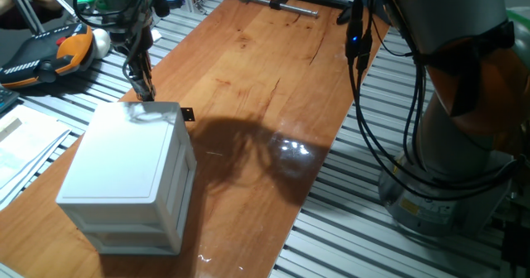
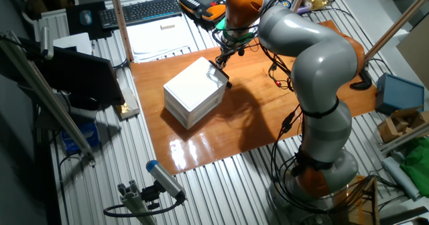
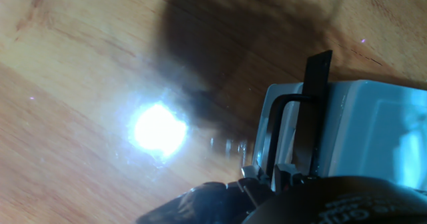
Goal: Grasp the handle and open the drawer
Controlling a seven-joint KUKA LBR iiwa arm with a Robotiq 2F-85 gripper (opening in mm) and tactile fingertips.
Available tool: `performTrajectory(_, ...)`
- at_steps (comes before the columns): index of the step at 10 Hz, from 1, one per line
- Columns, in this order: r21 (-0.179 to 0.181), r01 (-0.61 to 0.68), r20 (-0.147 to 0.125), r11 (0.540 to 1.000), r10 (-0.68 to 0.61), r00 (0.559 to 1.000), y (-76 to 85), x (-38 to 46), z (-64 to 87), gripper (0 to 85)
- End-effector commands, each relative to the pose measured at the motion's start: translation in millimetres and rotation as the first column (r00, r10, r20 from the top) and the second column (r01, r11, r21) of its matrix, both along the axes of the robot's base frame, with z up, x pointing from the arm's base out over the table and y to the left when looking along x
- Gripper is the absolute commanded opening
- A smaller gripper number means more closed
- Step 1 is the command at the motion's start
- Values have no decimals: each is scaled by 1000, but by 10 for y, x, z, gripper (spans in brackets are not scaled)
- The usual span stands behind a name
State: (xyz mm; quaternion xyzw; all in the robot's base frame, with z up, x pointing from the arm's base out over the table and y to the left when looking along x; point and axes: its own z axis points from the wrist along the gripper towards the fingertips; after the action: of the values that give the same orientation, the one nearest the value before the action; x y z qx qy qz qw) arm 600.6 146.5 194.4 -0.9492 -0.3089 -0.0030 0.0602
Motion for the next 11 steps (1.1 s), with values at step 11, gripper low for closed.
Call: performTrajectory(11,12,59,-2,998,-59,998,21,34,-56,233)
